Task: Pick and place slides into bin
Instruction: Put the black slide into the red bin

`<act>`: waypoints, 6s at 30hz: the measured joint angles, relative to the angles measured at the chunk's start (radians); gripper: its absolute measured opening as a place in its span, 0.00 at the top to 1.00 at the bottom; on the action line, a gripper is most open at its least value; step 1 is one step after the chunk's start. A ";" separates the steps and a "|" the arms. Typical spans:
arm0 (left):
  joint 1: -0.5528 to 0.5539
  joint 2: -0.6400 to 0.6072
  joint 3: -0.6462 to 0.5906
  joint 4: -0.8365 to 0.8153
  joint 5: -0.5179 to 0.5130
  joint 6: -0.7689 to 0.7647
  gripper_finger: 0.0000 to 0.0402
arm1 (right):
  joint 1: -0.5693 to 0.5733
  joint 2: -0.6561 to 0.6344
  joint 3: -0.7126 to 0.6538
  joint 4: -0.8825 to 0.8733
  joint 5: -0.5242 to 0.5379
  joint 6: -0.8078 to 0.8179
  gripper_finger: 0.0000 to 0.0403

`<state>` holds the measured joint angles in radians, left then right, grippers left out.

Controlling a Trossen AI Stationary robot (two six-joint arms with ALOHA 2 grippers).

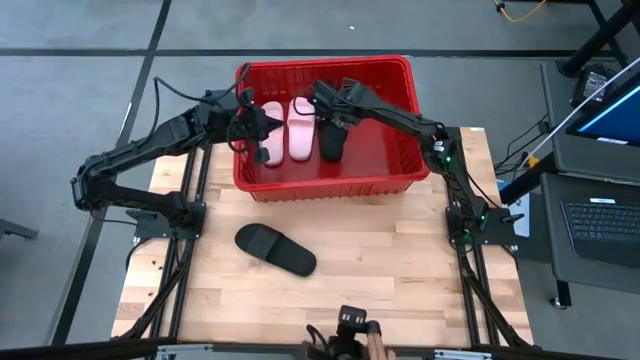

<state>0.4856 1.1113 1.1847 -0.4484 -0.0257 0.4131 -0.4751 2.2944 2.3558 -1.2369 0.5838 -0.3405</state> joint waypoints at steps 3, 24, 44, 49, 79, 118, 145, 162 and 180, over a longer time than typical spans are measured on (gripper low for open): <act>-0.020 -0.003 0.000 0.039 0.000 -0.007 0.99 | 0.018 -0.038 0.000 -0.021 0.000 0.003 0.68; -0.320 -0.005 0.000 0.081 -0.042 -0.093 0.99 | 0.216 -0.491 -0.001 -0.216 -0.104 0.209 0.99; -0.759 -0.006 0.000 -0.030 -0.457 -0.516 0.99 | 0.613 -0.543 -0.302 -0.143 -0.135 0.414 1.00; -0.887 0.012 0.000 -0.142 -0.607 -0.680 0.99 | 0.706 -0.545 -0.428 -0.035 -0.134 0.472 1.00; -1.338 0.040 -0.026 -0.612 -0.704 -1.383 0.99 | 0.838 -0.519 -0.546 0.538 -0.142 0.439 0.98; -1.234 -0.316 -0.814 -0.082 -0.532 -2.256 0.64 | 0.824 -0.510 -0.546 0.529 -0.143 0.363 0.98; -1.030 -0.316 -1.124 0.542 -0.300 -2.017 0.65 | 0.824 -0.510 -0.546 0.529 -0.169 0.362 0.98; -1.011 -0.312 -1.178 0.752 -0.250 -1.917 0.65 | 0.824 -0.510 -0.546 0.530 -0.170 0.362 0.98; -1.011 -0.270 -1.178 0.763 -0.247 -1.947 0.65 | 0.824 -0.511 -0.546 0.529 -0.170 0.358 0.98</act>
<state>-0.5251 0.8410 0.0071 0.3148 -0.2729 -1.5340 0.3492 1.7836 1.8095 -0.7074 0.4141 0.0174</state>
